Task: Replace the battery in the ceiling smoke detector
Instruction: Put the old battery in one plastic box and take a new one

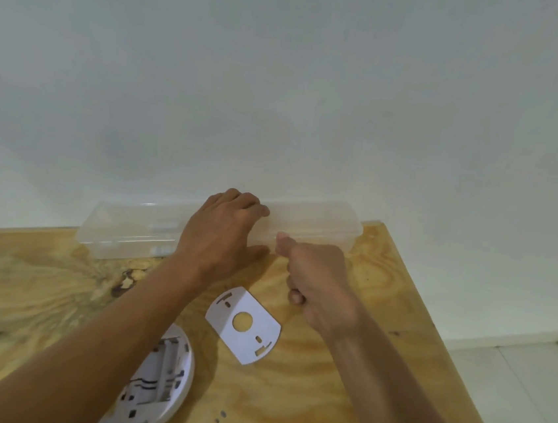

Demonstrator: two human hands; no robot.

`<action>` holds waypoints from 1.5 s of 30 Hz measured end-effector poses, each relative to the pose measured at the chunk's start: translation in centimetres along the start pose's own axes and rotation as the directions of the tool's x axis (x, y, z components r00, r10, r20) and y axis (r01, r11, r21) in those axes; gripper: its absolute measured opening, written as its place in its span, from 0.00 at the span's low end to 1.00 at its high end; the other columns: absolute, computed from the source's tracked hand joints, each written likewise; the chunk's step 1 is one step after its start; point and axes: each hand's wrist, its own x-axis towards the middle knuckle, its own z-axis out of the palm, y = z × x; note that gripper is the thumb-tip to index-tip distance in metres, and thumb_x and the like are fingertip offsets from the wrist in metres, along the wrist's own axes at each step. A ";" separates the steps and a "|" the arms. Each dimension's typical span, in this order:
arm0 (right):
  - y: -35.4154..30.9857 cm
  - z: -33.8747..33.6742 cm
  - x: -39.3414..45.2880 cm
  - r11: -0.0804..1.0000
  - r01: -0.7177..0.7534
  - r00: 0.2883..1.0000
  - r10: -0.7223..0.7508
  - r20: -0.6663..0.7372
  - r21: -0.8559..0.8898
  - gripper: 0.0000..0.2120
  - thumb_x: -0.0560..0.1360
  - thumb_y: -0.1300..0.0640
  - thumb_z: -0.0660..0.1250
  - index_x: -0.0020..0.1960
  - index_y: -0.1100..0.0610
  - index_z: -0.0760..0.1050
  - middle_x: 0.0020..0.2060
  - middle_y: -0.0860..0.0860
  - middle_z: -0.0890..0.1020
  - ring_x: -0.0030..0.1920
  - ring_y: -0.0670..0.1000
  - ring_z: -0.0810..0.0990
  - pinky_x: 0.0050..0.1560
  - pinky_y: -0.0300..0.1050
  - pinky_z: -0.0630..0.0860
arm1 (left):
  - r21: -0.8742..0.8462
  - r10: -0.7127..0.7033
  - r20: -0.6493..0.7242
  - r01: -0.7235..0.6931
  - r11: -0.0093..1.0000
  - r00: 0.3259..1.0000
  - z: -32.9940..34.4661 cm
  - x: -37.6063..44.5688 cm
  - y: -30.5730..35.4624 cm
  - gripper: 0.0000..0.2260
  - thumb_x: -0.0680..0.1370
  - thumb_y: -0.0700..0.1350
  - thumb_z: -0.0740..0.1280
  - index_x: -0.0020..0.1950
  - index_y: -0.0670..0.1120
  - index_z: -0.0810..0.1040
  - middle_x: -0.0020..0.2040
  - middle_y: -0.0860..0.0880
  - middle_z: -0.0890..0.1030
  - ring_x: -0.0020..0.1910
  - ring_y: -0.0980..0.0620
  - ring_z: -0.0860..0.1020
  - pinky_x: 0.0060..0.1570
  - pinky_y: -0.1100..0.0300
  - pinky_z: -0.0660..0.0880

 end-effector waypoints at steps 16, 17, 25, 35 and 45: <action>-5.1 0.3 0.0 0.913 0.253 0.967 -0.225 0.124 -0.321 0.04 0.73 0.57 0.72 0.46 0.56 0.84 0.27 0.46 0.73 0.23 0.45 0.65 0.20 0.35 0.60 | -0.061 0.068 -0.097 -0.074 0.995 0.993 0.2 0.0 -0.7 0.44 0.65 0.54 0.81 0.72 0.52 0.58 0.71 0.43 0.73 0.61 0.39 0.77 0.58 0.48 0.77; -5.9 0.1 0.0 0.864 0.290 0.956 -0.244 0.161 -0.411 0.04 0.73 0.58 0.72 0.47 0.55 0.84 0.29 0.45 0.75 0.24 0.45 0.67 0.19 0.34 0.61 | -0.022 0.082 -0.132 -0.086 0.996 0.988 0.3 -0.1 -0.8 0.45 0.63 0.55 0.82 0.72 0.51 0.59 0.73 0.42 0.70 0.63 0.38 0.76 0.61 0.47 0.76; -8.6 -0.6 2.7 0.313 0.491 0.868 -0.261 0.423 -0.813 0.23 0.76 0.65 0.64 0.70 0.53 0.72 0.66 0.53 0.75 0.63 0.55 0.76 0.52 0.40 0.70 | 0.196 0.045 -0.164 -0.012 0.981 0.985 0.0 -0.4 -0.9 0.58 0.62 0.69 0.76 0.83 0.49 0.53 0.81 0.41 0.59 0.77 0.37 0.64 0.75 0.37 0.62; -6.8 -0.4 5.8 0.128 0.541 0.810 -0.346 0.473 -0.832 0.20 0.73 0.67 0.71 0.62 0.54 0.76 0.56 0.56 0.78 0.53 0.55 0.79 0.51 0.46 0.77 | 0.248 -0.015 -0.143 0.050 0.968 0.990 -0.1 -0.2 -0.3 0.59 0.61 0.71 0.76 0.83 0.49 0.53 0.81 0.43 0.59 0.77 0.38 0.63 0.76 0.36 0.58; -6.1 -1.4 4.8 0.140 0.591 0.731 -0.509 0.455 -0.794 0.23 0.70 0.74 0.62 0.59 0.55 0.78 0.51 0.56 0.81 0.49 0.54 0.81 0.51 0.51 0.80 | 0.270 -0.018 -0.154 0.060 0.961 0.988 0.0 -0.5 -0.2 0.59 0.60 0.69 0.78 0.82 0.49 0.54 0.80 0.42 0.63 0.75 0.37 0.65 0.75 0.35 0.60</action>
